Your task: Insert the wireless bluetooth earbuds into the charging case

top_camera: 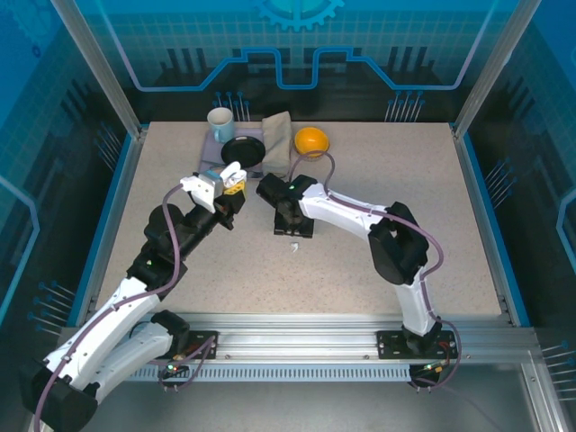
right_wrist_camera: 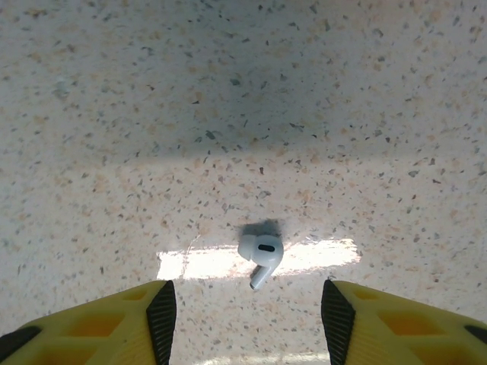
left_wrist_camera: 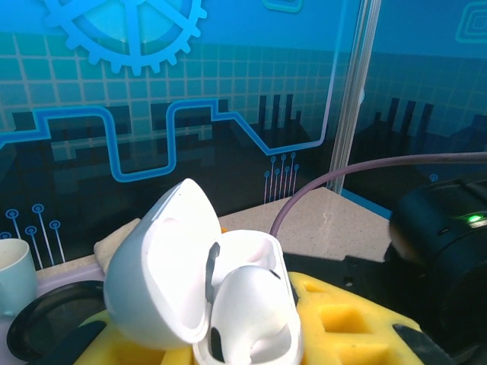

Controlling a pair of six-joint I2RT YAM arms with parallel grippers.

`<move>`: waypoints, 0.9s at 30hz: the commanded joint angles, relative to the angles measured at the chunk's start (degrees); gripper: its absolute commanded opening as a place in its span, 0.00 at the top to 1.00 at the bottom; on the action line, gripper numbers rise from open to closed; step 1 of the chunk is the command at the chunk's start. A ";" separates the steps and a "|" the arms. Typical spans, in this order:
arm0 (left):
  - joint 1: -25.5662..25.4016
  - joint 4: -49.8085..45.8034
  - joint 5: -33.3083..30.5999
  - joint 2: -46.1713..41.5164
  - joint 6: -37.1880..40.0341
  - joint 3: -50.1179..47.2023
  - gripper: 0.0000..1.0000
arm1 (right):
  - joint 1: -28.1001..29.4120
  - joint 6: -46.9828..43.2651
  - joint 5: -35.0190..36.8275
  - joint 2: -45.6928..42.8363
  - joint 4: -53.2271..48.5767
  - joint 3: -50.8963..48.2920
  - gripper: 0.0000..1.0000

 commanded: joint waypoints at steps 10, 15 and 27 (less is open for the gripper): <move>0.43 2.08 -0.23 -1.03 -0.09 1.79 1.00 | 0.80 5.31 0.87 8.40 -6.29 6.30 0.45; 0.47 1.95 -0.29 -1.14 0.24 1.79 1.00 | 0.72 4.24 -0.48 9.29 -4.93 5.65 0.47; 0.43 2.19 -0.17 -1.12 -0.30 1.44 1.00 | 0.08 4.86 -0.57 10.43 -3.73 2.86 0.51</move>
